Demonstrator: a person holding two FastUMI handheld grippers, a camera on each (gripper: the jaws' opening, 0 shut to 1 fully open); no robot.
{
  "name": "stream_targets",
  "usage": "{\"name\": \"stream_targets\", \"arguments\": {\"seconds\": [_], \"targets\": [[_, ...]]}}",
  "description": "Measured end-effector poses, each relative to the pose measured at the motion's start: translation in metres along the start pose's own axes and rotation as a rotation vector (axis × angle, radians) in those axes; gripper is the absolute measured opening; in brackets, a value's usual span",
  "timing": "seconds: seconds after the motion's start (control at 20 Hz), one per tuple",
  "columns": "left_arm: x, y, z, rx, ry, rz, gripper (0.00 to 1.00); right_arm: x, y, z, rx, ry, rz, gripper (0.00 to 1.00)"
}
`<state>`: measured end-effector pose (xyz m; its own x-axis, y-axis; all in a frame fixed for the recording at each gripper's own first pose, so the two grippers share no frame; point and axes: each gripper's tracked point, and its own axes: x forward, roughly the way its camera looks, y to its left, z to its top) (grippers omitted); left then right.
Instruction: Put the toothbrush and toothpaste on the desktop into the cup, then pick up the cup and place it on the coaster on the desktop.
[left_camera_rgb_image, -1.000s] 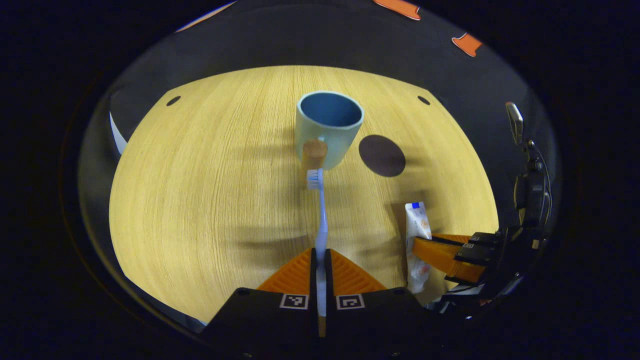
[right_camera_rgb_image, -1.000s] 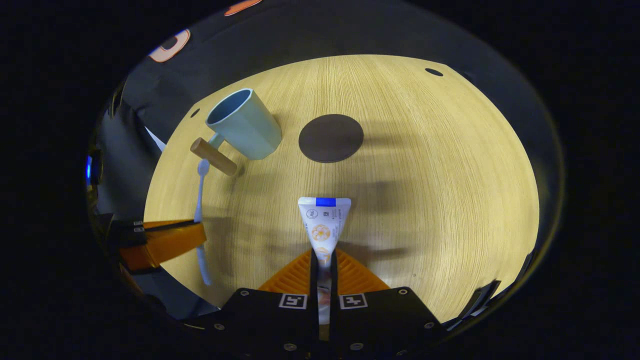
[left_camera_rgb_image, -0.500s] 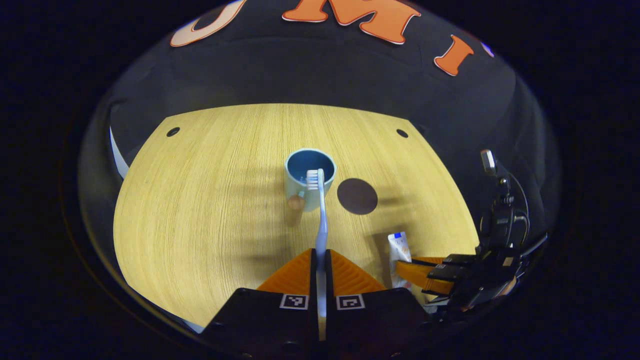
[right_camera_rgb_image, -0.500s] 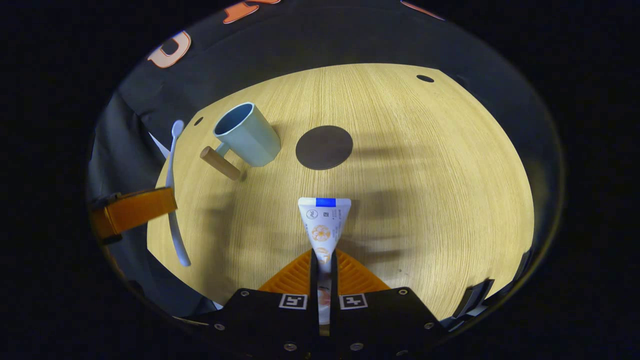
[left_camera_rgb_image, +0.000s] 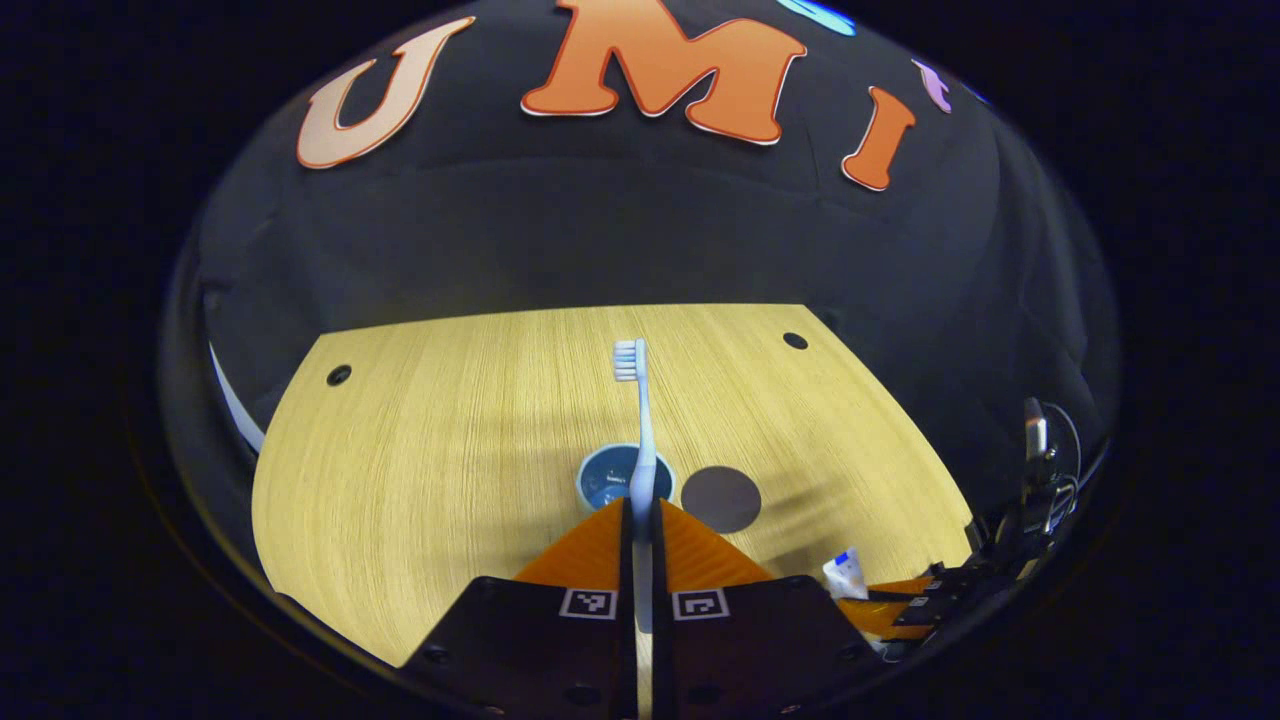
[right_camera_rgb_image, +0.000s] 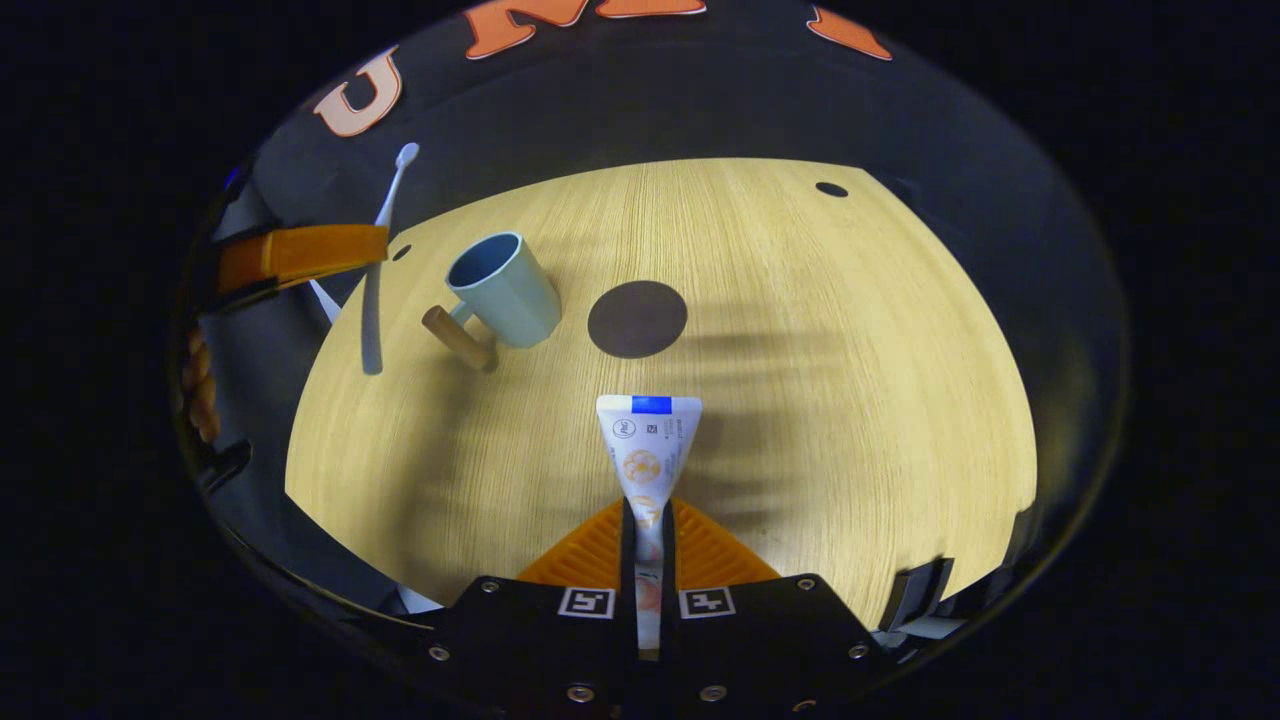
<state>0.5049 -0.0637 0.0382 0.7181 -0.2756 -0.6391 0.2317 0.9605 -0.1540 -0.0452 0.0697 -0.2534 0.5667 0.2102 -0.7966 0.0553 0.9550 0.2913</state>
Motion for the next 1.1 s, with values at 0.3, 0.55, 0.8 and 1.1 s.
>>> {"name": "stream_targets", "arguments": {"seconds": [0.3,0.55,0.8,1.1], "targets": [[0.031,0.008,0.034,0.068,-0.075,-0.01,0.06,-0.01,-0.003,0.003,0.053,-0.024,-0.033,0.09],[0.059,0.006,0.05,0.102,-0.112,-0.031,0.06,-0.017,-0.01,-0.004,0.11,-0.01,-0.068,0.09],[0.08,0.005,0.05,0.062,-0.118,-0.067,0.06,-0.018,-0.013,0.0,0.152,-0.013,-0.092,0.09],[0.095,0.011,0.042,-0.011,-0.114,-0.097,0.06,-0.017,-0.01,0.019,0.171,-0.046,-0.106,0.09]]}}
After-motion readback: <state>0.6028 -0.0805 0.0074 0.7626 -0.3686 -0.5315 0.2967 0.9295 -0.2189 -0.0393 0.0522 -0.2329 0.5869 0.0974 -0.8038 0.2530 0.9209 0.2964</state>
